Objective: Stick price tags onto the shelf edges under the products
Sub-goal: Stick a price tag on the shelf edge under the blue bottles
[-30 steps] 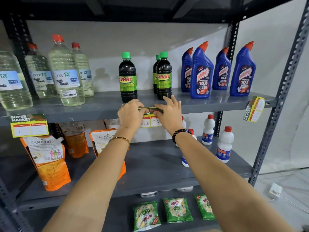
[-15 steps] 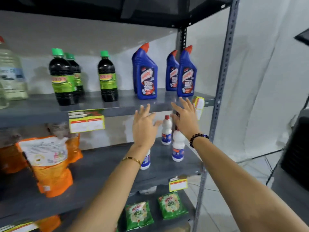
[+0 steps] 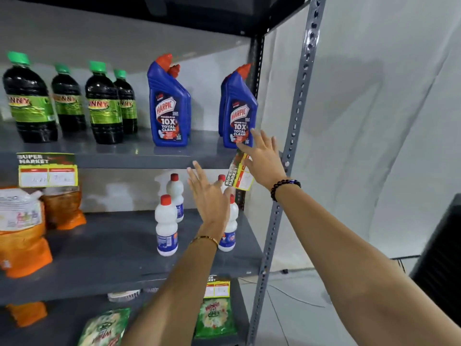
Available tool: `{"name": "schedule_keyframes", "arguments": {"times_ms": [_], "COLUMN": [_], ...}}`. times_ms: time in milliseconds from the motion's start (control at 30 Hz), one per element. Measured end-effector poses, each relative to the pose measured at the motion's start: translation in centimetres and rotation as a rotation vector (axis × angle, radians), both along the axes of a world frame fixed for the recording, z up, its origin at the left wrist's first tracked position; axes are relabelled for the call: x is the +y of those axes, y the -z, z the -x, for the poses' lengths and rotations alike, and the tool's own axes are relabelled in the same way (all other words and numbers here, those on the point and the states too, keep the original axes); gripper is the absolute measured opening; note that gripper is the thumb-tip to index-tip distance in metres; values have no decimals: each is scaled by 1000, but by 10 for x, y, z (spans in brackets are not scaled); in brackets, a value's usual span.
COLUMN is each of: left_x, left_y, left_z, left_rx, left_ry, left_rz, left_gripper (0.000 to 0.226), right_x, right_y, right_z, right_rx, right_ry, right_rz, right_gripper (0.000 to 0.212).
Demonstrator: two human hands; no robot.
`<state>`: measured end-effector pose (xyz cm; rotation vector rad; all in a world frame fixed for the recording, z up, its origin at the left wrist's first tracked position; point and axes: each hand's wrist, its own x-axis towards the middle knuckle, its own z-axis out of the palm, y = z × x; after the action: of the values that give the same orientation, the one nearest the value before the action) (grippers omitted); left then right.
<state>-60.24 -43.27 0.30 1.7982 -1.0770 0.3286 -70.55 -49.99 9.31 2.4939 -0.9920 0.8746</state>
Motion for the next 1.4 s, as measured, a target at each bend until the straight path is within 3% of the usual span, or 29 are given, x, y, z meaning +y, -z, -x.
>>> {"name": "schedule_keyframes", "arguments": {"times_ms": [167,467,600,800,900,1167,1400], "left_x": [-10,-12,-3,22,31,34,33], "left_y": [-2,-4,-15,-29,-45,-70,-69], "left_z": [8,11,1,-31,-48,-72,-70], "left_rx": [62,85,30,-18,-12,30,13], "left_ry": [-50,-64,-50,65,108,77,29], "left_rz": [26,115,135,111,130,10,61], "left_gripper": [26,16,15,12,13,5,7], "right_x": [-7,-8,-11,-7,-1,3,1], "right_y": [-7,-11,-6,16,25,33,35], "right_z": [-4,-7,0,5,-6,-29,-38], "right_rx": [62,-39,-141,-522,-664,-712,-764], "right_ry": [-42,-82,-111,-244,-285,-267,-241], "right_rz": [72,121,5,-366,-490,-466,-439], "right_gripper": [39,19,19,2,6,4,6]}}
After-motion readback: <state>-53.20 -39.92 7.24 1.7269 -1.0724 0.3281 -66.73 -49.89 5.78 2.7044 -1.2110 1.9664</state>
